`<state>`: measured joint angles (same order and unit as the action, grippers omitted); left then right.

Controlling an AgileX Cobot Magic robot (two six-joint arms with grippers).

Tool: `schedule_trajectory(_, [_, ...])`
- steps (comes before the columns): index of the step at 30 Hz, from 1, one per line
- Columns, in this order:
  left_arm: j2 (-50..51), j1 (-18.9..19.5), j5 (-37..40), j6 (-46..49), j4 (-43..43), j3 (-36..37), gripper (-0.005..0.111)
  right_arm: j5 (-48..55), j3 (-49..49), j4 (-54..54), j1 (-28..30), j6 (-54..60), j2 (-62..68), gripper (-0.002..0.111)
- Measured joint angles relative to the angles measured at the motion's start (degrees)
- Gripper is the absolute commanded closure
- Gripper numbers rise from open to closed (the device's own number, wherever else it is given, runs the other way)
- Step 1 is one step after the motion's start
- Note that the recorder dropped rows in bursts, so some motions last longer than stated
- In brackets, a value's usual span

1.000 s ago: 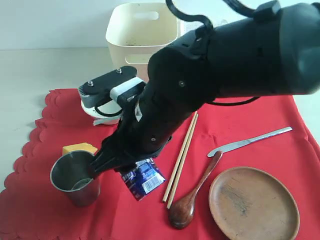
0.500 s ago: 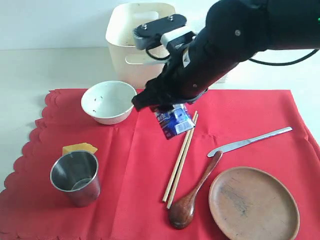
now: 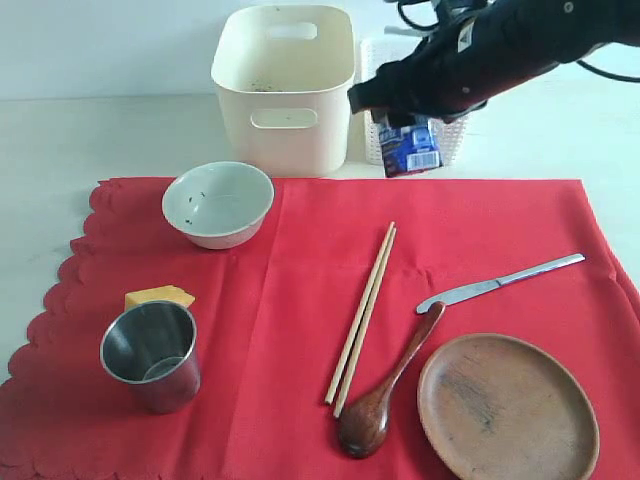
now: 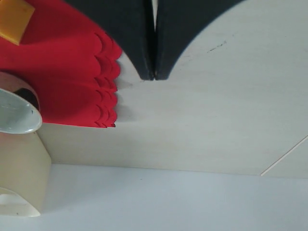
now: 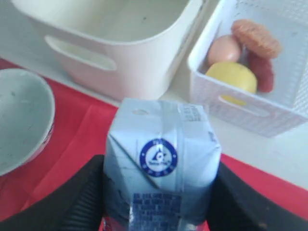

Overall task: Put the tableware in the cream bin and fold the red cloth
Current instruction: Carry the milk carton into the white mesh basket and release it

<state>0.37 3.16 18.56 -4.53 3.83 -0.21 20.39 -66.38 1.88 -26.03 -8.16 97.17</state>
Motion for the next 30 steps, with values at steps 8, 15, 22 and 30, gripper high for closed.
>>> schedule_trajectory(8, [0.00,0.00,0.00,0.00,0.00,0.00,0.106,-0.75,-11.78,0.35,5.57,0.00,7.65,0.108])
schedule_trajectory(15, [0.00,0.00,0.00,0.00,0.00,0.00,0.106,0.37,-22.88,0.60,7.54,0.12,16.82,0.108])
schedule_trajectory(22, [0.00,0.00,0.00,0.00,0.00,0.00,0.106,3.62,-33.53,1.04,9.90,0.22,25.10,0.108])
schedule_trajectory(30, [0.00,0.00,0.00,0.00,0.00,0.00,0.106,5.03,-40.92,1.27,12.61,0.22,31.24,0.108])
